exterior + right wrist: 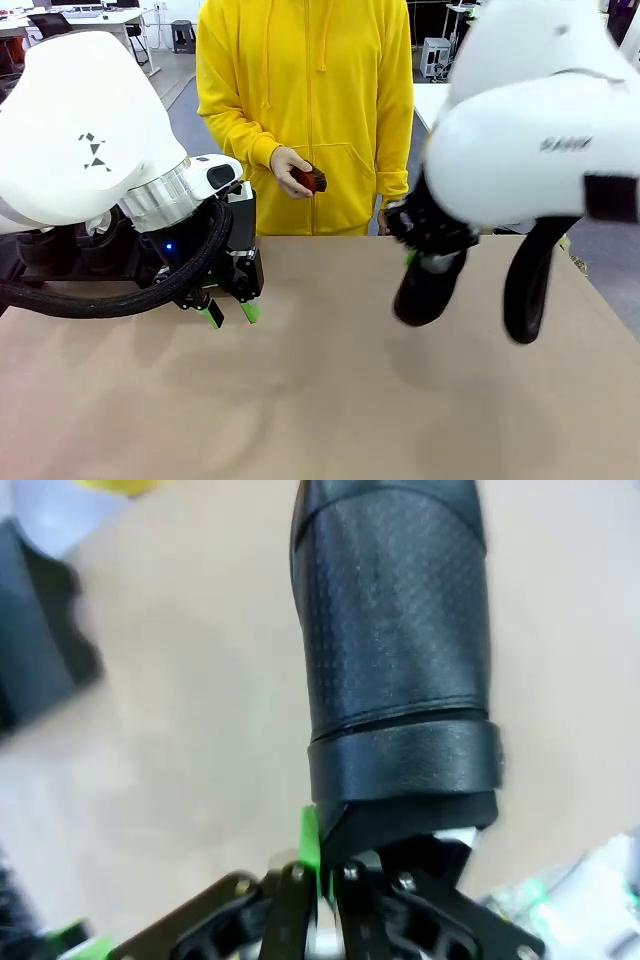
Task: Organize the shoes by placing them on the stand.
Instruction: Pick up one Shoe and place it in the middle of the table.
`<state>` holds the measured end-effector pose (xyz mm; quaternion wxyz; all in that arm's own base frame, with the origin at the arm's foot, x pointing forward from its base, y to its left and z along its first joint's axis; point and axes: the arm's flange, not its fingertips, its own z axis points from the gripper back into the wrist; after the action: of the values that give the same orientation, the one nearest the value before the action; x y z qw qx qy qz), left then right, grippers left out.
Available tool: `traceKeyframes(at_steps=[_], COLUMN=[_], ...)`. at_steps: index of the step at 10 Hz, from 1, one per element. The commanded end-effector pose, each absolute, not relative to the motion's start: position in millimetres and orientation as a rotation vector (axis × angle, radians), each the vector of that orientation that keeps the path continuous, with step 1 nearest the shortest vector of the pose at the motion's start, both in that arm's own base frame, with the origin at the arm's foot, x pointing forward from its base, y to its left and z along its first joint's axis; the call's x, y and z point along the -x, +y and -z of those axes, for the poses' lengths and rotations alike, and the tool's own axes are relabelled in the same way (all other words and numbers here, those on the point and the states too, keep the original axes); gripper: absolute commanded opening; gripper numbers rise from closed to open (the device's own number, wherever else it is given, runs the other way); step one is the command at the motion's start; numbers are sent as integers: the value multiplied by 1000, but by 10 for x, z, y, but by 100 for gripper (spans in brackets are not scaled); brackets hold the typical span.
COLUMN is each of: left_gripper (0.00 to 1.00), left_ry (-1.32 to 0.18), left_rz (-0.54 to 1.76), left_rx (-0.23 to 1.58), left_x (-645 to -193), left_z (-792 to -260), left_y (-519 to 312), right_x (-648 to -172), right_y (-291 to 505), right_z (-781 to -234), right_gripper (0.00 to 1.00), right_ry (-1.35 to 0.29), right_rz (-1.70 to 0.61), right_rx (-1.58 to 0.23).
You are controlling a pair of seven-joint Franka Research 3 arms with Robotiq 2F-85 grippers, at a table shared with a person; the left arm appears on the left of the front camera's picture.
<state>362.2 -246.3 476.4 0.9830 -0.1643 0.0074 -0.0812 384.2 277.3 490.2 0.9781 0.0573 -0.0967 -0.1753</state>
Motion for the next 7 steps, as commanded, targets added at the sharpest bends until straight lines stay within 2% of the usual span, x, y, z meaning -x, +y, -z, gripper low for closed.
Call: traceKeyframes(at_steps=[1, 3, 7], left_gripper=[55, 55, 55], left_ry=[13, 13, 13], left_rz=[167, 167, 167], left_rx=[333, 333, 333], left_x=[-3631, -3631, -3631], left_z=[-4769, -4769, -4769], left_y=[-2448, -2448, -2448], right_x=[-3984, -3826, -3707], right_y=[3007, 3258, 3305], right_z=[-4658, -4330, -3914], right_gripper=[0, 0, 0], right_ry=[-139, -94, -53], right_rz=[315, 147, 111], right_rx=[-41, -14, 81])
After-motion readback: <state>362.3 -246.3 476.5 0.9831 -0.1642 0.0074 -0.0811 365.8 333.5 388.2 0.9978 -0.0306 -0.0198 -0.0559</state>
